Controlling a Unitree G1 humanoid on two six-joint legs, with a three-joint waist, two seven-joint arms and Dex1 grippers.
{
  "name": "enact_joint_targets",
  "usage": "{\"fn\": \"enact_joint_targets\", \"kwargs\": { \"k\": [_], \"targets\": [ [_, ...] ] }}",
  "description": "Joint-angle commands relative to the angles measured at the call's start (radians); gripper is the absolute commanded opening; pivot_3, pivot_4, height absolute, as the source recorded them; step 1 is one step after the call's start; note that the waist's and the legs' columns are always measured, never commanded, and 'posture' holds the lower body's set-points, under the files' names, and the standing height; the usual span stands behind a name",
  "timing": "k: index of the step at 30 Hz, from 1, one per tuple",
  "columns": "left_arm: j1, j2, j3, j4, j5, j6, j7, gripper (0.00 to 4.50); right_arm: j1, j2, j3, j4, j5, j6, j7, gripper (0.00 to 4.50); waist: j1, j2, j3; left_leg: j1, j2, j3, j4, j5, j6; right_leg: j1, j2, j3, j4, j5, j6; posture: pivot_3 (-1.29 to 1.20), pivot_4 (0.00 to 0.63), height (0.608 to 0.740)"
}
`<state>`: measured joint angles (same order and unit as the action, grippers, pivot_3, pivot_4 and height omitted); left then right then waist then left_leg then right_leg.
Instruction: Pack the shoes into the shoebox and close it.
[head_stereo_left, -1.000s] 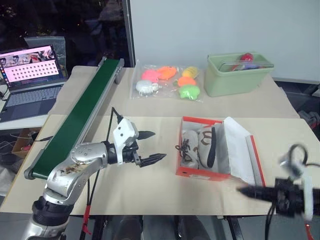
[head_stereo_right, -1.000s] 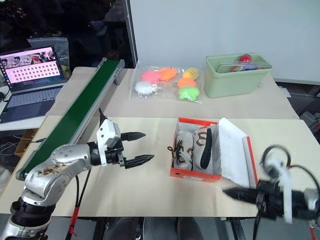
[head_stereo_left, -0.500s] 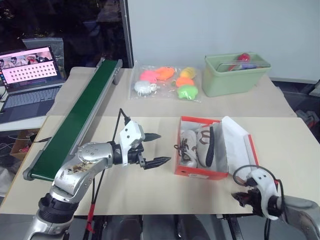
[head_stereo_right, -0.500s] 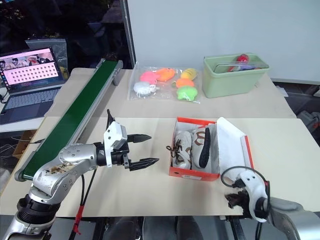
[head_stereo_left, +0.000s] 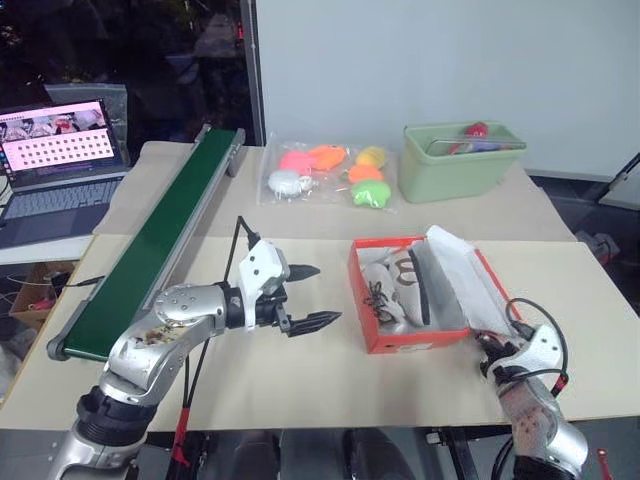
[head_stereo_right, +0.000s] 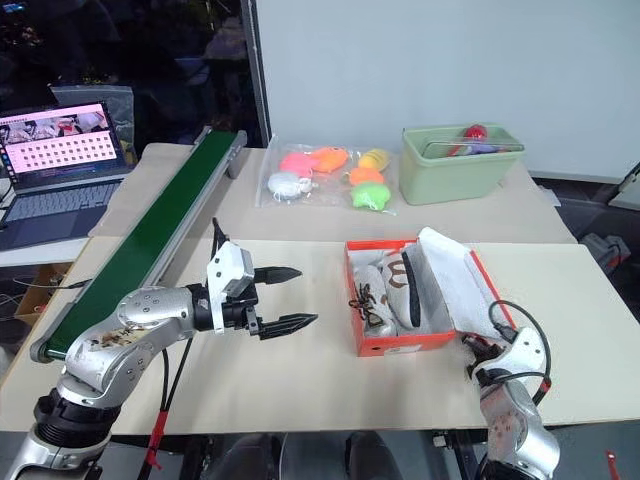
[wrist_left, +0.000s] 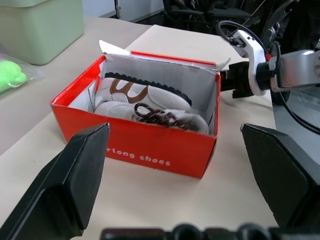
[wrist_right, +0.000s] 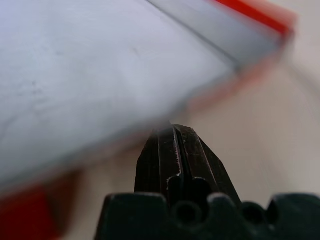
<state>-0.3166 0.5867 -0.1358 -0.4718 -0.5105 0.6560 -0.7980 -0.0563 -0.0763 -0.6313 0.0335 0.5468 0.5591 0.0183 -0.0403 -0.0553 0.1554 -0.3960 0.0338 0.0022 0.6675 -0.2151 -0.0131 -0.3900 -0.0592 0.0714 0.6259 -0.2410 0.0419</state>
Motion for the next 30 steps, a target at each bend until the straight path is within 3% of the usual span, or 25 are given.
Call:
{"fn": "enact_joint_targets", "kwargs": {
  "k": [1, 4, 7, 9, 13, 17, 20, 22, 26, 30],
  "targets": [
    [-0.025, -0.005, 0.011, -0.03, -0.005, -0.007, 0.006, 4.5, -0.046, 0.029, -0.088, 0.096, 0.168, 0.008, 0.033, 0.04, -0.002, 0.001, 0.0, 0.0, 0.0, 0.0, -0.001, 0.0, 0.0, 0.0, 0.0, 0.0, 0.0, 0.0, 0.0, 0.0, 0.15, 0.729],
    [-0.029, -0.012, 0.005, -0.028, -0.001, -0.006, 0.016, 4.5, -0.128, 0.052, -0.146, 0.086, 0.417, 0.029, 0.201, 0.04, -0.018, 0.0, 0.001, 0.001, 0.0, 0.0, -0.003, 0.0, 0.0, 0.0, 0.002, 0.0, 0.0, 0.003, 0.003, 0.0, 0.15, 0.729],
    [-0.027, -0.014, 0.003, -0.031, 0.001, 0.001, 0.025, 4.5, -0.129, -0.01, 0.081, -0.233, 0.384, 0.072, 0.297, 0.04, -0.034, 0.018, 0.009, 0.003, 0.0, 0.001, -0.006, 0.0, 0.0, -0.002, 0.002, 0.001, 0.001, 0.003, 0.004, 0.0, 0.15, 0.729],
    [-0.024, -0.013, 0.003, -0.035, -0.002, 0.004, 0.029, 4.5, -0.136, -0.056, 0.152, -0.336, 0.4, 0.122, 0.287, 0.04, -0.036, 0.036, 0.011, -0.003, -0.001, 0.003, -0.008, 0.0, 0.0, -0.015, 0.003, 0.009, 0.007, 0.003, 0.004, 0.0, 0.15, 0.729],
    [-0.018, -0.011, -0.002, -0.037, 0.002, 0.005, 0.034, 4.5, -0.139, -0.199, 0.251, -0.515, 0.454, 0.199, 0.328, 0.04, -0.021, 0.035, 0.011, -0.008, -0.003, 0.002, -0.009, 0.0, 0.0, -0.022, 0.006, 0.009, 0.016, -0.004, 0.005, 0.0, 0.15, 0.729],
    [-0.011, -0.008, -0.003, -0.04, 0.004, 0.009, 0.046, 4.5, -0.07, -0.537, 0.465, -0.746, 0.333, 0.272, 0.507, 0.04, -0.001, 0.035, 0.011, -0.022, -0.004, 0.0, -0.008, 0.0, 0.0, -0.034, 0.005, 0.006, 0.016, -0.001, 0.0, 0.0, 0.15, 0.729],
    [-0.008, -0.007, -0.008, -0.039, 0.004, 0.013, 0.05, 4.5, -0.014, -0.845, 0.666, -0.816, 0.108, 0.229, 0.648, 0.04, 0.002, 0.032, 0.012, -0.023, -0.007, -0.001, -0.006, 0.0, 0.001, -0.033, 0.001, 0.004, 0.015, -0.001, 0.001, 0.0, 0.15, 0.729],
    [-0.01, -0.006, -0.009, -0.036, 0.004, 0.013, 0.05, 4.5, -0.007, -0.98, 0.765, -0.815, -0.026, 0.168, 0.714, 0.04, 0.003, 0.029, 0.012, -0.023, -0.007, -0.002, -0.005, 0.0, 0.001, -0.032, 0.001, 0.002, 0.014, -0.005, 0.007, 0.0, 0.15, 0.729],
    [-0.013, -0.006, -0.004, -0.039, 0.0, 0.022, 0.051, 4.5, -0.058, -0.985, 0.81, -0.758, -0.096, 0.12, 0.737, 0.04, -0.001, 0.025, 0.012, -0.021, -0.006, -0.001, -0.002, 0.0, 0.001, -0.03, 0.002, 0.002, 0.015, -0.004, 0.007, 0.0, 0.15, 0.729],
    [0.0, 0.006, 0.014, -0.049, -0.003, 0.034, 0.06, 4.5, -0.125, -0.885, 0.802, -0.72, -0.07, 0.15, 0.732, 0.04, -0.001, 0.025, 0.012, -0.02, -0.005, -0.002, -0.002, 0.0, 0.001, -0.03, 0.003, 0.003, 0.016, -0.004, 0.006, 0.0, 0.15, 0.729]
  ]
}}
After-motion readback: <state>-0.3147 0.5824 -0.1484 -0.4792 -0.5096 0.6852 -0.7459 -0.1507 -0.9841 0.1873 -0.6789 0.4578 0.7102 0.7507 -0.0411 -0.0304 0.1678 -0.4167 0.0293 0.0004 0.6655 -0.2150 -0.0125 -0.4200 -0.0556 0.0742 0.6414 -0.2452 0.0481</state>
